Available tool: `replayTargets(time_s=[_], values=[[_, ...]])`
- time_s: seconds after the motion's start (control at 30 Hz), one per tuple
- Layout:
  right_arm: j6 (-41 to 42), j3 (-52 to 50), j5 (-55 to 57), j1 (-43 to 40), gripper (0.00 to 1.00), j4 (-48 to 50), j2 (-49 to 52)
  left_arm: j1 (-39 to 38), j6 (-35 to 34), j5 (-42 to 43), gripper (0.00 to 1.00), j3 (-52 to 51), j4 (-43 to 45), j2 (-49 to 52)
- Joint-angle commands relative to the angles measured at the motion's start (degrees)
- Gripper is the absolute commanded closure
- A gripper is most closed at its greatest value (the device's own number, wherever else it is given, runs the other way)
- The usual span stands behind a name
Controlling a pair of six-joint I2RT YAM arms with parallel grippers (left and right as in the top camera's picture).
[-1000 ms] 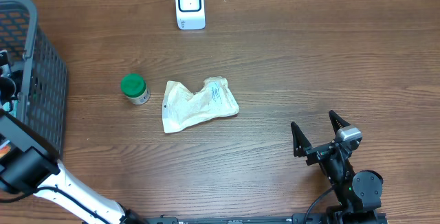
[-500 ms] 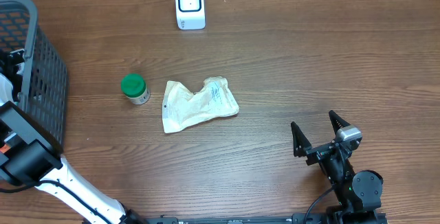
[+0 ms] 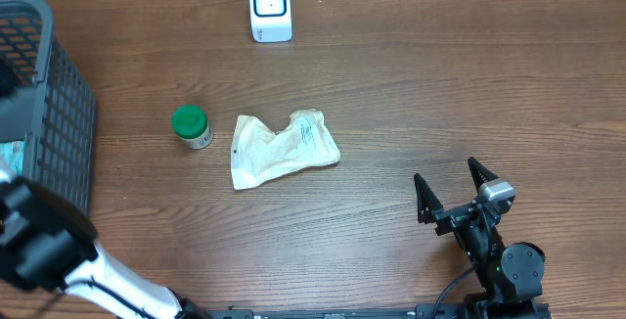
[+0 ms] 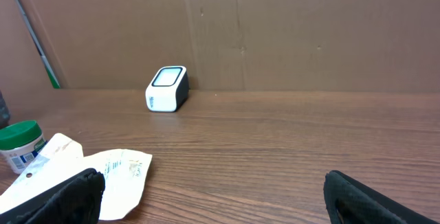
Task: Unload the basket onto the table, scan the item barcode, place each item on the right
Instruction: 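Carry the teal package past the scanner and release it on the table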
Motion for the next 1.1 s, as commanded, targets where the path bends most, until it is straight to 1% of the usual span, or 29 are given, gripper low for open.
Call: replayTargets(time_s=[0.0, 0.07, 0.17, 0.33, 0.43, 0.5, 0.7, 0.8, 0.9, 1.07], values=[[0.2, -0.6, -0.4, -0.1, 0.00, 0.3, -0.5, -1.0, -7.6, 13.8, 0.94, 4.1, -0.8, -10.8], [0.2, -0.6, -0.4, -0.1, 0.00, 0.3, -0.5, -2.7, -7.6, 17.2, 0.95, 4.1, -1.6, -14.3], [0.2, -0.6, -0.4, -0.1, 0.00, 0.3, -0.5, -7.7, -7.3, 17.7, 0.93, 4.1, -4.3, -18.2], [0.2, -0.6, -0.4, -0.1, 0.00, 0.3, -0.5, -21.5, -3.6, 17.7, 0.93, 4.1, -10.0, -19.8], [0.2, -0.6, -0.4, -0.1, 0.00, 0.3, -0.5, -29.7, -1.0, 17.4, 0.93, 3.8, -11.6, -19.3], [0.2, -0.6, -0.4, -0.1, 0.00, 0.3, -0.5, -36.5, 0.2, 14.6, 0.93, 3.8, -12.4, -18.5], [0.2, -0.6, -0.4, -0.1, 0.00, 0.3, -0.5, -55.5, 2.8, 2.3, 0.93, 3.8, -12.7, -14.2], [0.2, -0.6, -0.4, -0.1, 0.00, 0.3, -0.5, -63.7, 3.6, 0.8, 0.92, 3.8, -11.6, -9.9], [0.2, -0.6, -0.4, -0.1, 0.00, 0.3, -0.5, -70.7, 3.6, 0.8, 0.92, 3.8, -9.8, -4.2], [0.2, -0.6, -0.4, -0.1, 0.00, 0.3, -0.5, -79.1, 3.0, 0.8, 0.95, 3.8, -8.3, 3.0]])
